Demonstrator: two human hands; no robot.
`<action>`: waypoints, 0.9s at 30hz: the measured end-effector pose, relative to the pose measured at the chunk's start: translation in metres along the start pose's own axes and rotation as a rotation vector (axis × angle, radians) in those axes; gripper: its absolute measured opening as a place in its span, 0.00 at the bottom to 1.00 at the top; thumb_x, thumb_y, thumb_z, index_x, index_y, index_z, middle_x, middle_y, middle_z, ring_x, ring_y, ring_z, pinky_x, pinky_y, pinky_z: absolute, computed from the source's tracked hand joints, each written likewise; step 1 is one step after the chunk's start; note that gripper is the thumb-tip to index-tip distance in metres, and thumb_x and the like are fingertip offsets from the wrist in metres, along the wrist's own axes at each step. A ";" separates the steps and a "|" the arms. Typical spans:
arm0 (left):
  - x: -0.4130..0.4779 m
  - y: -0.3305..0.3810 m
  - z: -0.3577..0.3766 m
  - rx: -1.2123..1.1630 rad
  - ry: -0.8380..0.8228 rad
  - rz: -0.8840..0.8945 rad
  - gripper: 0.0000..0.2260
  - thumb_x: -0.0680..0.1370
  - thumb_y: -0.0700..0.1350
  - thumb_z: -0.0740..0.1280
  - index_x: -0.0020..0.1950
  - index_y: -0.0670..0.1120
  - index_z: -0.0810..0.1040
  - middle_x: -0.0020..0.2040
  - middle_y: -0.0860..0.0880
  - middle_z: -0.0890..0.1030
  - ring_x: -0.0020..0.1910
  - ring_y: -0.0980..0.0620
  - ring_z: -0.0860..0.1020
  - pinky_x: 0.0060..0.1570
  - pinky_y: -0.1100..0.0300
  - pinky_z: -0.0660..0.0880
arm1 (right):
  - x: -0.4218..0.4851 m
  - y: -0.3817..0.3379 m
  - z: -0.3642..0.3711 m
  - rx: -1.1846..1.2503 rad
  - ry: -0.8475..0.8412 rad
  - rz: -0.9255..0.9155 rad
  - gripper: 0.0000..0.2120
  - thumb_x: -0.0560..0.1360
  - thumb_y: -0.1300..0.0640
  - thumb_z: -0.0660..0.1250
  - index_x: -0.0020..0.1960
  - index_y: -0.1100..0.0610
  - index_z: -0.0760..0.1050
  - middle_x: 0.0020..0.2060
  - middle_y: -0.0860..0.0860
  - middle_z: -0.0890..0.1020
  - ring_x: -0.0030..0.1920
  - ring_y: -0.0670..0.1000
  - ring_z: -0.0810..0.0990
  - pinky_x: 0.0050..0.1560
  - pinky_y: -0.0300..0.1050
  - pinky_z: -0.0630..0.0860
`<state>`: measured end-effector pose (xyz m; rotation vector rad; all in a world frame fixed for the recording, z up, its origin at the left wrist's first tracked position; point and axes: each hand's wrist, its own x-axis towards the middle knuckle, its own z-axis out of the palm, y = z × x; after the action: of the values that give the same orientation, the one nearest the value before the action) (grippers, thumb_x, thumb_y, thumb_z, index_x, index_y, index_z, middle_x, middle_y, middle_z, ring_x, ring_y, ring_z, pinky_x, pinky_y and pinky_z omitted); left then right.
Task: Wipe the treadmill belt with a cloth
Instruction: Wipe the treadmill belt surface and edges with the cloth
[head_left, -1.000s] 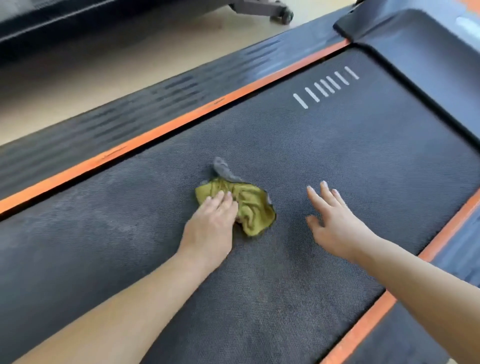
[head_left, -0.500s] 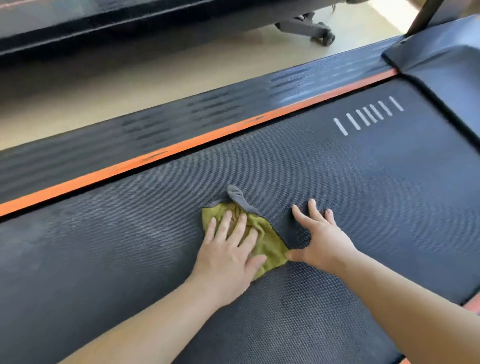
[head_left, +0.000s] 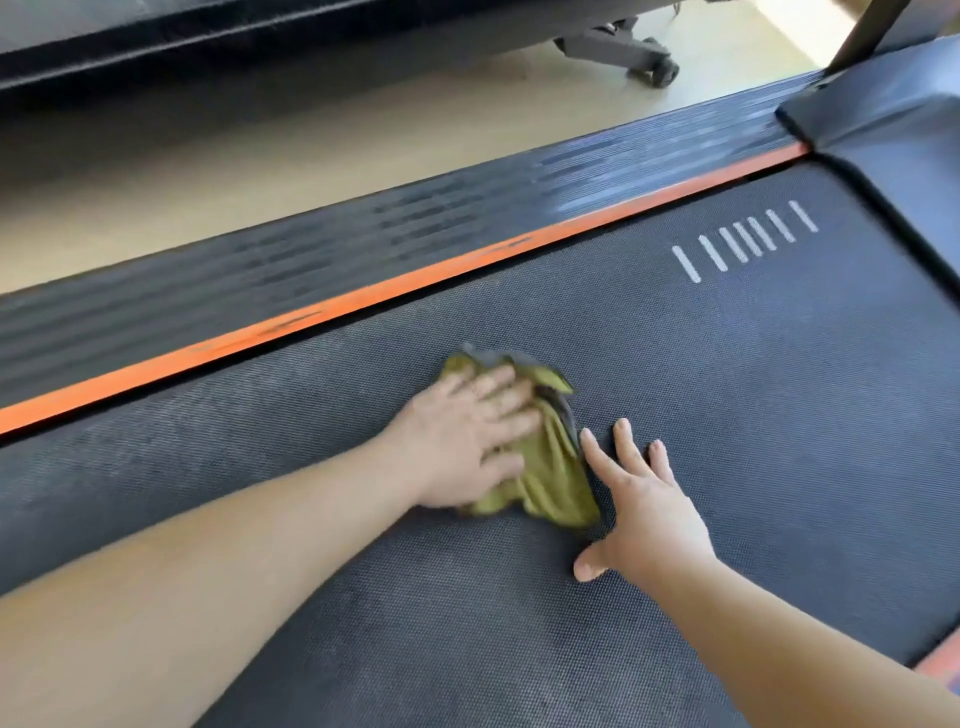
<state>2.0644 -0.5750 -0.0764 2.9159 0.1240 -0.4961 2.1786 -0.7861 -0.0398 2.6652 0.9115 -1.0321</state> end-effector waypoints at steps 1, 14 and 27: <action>0.007 -0.005 -0.004 -0.065 0.037 -0.121 0.28 0.83 0.66 0.43 0.82 0.60 0.51 0.83 0.57 0.43 0.82 0.53 0.39 0.79 0.45 0.39 | 0.000 -0.001 -0.001 -0.008 -0.008 0.003 0.71 0.55 0.45 0.85 0.78 0.31 0.34 0.78 0.39 0.30 0.80 0.56 0.33 0.74 0.68 0.63; 0.017 0.005 -0.006 -0.187 0.131 -0.405 0.27 0.84 0.60 0.41 0.83 0.56 0.50 0.84 0.54 0.43 0.82 0.50 0.40 0.79 0.43 0.40 | -0.004 -0.001 -0.005 0.017 -0.030 -0.004 0.70 0.58 0.48 0.85 0.78 0.32 0.35 0.78 0.39 0.29 0.80 0.56 0.32 0.75 0.73 0.55; 0.013 0.017 0.006 -0.129 0.175 -0.393 0.26 0.85 0.57 0.44 0.84 0.55 0.47 0.84 0.54 0.42 0.82 0.47 0.38 0.79 0.42 0.39 | -0.006 -0.005 -0.009 0.004 -0.050 0.009 0.69 0.59 0.47 0.85 0.79 0.33 0.36 0.78 0.40 0.30 0.80 0.56 0.32 0.75 0.73 0.56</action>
<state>2.0766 -0.5920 -0.0837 2.8047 0.7329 -0.2716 2.1773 -0.7815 -0.0285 2.6316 0.8874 -1.0949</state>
